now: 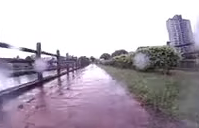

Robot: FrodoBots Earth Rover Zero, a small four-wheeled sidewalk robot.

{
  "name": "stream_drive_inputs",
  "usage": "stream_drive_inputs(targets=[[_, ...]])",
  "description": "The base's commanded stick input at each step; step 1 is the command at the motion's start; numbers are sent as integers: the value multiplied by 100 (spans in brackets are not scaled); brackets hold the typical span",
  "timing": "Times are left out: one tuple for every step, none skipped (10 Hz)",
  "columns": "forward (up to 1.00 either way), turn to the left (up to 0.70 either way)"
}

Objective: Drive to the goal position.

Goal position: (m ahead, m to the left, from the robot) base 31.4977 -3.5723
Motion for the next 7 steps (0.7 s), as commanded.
stream_drive_inputs(targets=[[100,40],[100,40],[100,39],[100,28],[100,12],[100,2],[100,0]])
